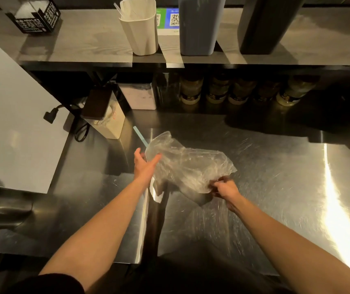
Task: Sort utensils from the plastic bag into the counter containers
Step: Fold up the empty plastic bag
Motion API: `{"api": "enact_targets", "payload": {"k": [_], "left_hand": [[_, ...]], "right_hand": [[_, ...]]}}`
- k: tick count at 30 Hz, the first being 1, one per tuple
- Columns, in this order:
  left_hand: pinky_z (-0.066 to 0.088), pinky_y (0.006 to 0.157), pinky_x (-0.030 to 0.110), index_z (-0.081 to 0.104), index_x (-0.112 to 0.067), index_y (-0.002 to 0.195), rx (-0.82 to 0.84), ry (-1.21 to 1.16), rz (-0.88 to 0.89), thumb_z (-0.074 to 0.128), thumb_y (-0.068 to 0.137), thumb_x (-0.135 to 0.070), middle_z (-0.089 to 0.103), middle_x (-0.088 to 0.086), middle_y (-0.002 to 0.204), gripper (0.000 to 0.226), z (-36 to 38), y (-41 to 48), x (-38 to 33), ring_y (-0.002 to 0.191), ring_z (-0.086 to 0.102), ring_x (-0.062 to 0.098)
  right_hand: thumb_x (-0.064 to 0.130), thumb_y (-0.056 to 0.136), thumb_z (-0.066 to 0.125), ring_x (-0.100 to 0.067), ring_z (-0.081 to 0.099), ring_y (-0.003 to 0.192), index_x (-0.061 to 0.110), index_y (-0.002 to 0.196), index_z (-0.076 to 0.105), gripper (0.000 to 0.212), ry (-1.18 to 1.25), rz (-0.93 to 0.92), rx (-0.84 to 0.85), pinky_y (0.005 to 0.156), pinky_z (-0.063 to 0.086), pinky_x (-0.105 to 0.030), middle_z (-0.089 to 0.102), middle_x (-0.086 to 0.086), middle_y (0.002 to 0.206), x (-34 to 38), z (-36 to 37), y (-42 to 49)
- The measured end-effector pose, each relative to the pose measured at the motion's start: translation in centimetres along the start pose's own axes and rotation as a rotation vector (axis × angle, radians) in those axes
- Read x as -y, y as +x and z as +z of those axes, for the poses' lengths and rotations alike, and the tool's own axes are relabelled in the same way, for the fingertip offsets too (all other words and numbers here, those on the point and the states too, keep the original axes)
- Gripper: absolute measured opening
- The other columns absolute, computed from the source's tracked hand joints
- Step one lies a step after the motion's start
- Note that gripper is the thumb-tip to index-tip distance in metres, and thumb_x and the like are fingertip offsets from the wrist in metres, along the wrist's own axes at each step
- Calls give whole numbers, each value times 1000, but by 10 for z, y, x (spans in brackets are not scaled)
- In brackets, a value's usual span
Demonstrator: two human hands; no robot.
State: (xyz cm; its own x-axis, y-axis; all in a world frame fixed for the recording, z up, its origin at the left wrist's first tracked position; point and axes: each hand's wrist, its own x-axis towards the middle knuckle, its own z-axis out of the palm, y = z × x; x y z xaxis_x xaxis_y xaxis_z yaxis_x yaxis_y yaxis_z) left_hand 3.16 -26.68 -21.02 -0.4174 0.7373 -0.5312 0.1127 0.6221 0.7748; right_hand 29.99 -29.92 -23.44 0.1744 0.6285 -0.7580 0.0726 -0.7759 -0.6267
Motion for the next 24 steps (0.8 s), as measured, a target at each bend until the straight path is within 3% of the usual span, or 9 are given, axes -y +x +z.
{"api": "enact_targets", "payload": {"k": [5, 9, 11, 14, 16, 18, 20, 22, 24], "left_hand": [[38, 114, 41, 31, -22, 152, -179, 501, 563, 76, 86, -26, 26, 4, 158, 80, 20, -27, 17, 140, 39, 25], [29, 118, 39, 34, -22, 154, 293, 949, 737, 66, 85, -3, 27, 5, 159, 79, 33, -36, 44, 142, 34, 27], [25, 120, 41, 32, -23, 155, 387, 1050, 672, 64, 85, -7, 21, 5, 163, 78, 31, -31, 57, 145, 30, 28], [25, 119, 41, 44, -21, 147, 403, 1116, 596, 66, 91, -29, 23, 6, 164, 61, 23, -25, 72, 143, 35, 28], [27, 118, 40, 50, -16, 141, 396, 1145, 626, 62, 95, -38, 27, 7, 162, 53, 16, -25, 80, 142, 37, 27], [29, 116, 38, 58, -14, 133, 370, 1130, 693, 50, 100, -40, 36, 6, 157, 42, 10, -26, 86, 141, 40, 25], [30, 114, 36, 64, -16, 126, 375, 1116, 749, 27, 99, -46, 44, 4, 153, 54, 1, -27, 92, 140, 43, 21], [25, 116, 33, 65, -16, 129, 389, 1102, 794, 18, 98, -47, 49, 1, 151, 65, -11, -24, 97, 142, 42, 18], [20, 118, 32, 64, -16, 132, 391, 1069, 807, 22, 102, -44, 51, 1, 150, 59, -23, -22, 97, 142, 42, 16]], "right_hand": [[2, 99, 57, -15, 67, 63, -2, 102, 60, 6, 207, 88, 30, 51, 54, -20, 71, -12, 79, -11, 24, -22], [31, 105, 50, -20, 72, 86, 5, 114, 61, 30, 38, 183, 318, 81, 58, -33, 75, -14, 104, -12, 41, -38], [34, 103, 53, -17, 70, 82, 5, 114, 65, 33, -160, 152, 489, 73, 57, -29, 75, -13, 107, -8, 39, -43], [29, 99, 61, -13, 67, 75, 7, 109, 70, 26, -398, -134, 559, 68, 52, -26, 75, -7, 96, 3, 34, -41], [33, 93, 67, -15, 67, 93, 16, 114, 68, 27, -667, -478, 355, 82, 51, -31, 72, 0, 105, 9, 26, -32], [48, 84, 72, -22, 50, 129, 26, 138, 52, 62, -1052, -692, 247, 105, 41, -37, 54, -3, 140, 10, 15, -17], [63, 76, 72, -31, 9, 153, 29, 158, 21, 102, -1425, -670, 392, 123, 13, -45, 9, -9, 167, 0, 3, -2], [67, 76, 70, -28, -18, 152, 29, 160, -2, 117, -1713, -634, 500, 120, -10, -42, -25, -8, 163, -11, -6, 5], [67, 82, 65, -27, -15, 152, 31, 158, -11, 113, -1785, -695, 466, 119, -11, -39, -25, -10, 163, -16, -11, 11]]}}
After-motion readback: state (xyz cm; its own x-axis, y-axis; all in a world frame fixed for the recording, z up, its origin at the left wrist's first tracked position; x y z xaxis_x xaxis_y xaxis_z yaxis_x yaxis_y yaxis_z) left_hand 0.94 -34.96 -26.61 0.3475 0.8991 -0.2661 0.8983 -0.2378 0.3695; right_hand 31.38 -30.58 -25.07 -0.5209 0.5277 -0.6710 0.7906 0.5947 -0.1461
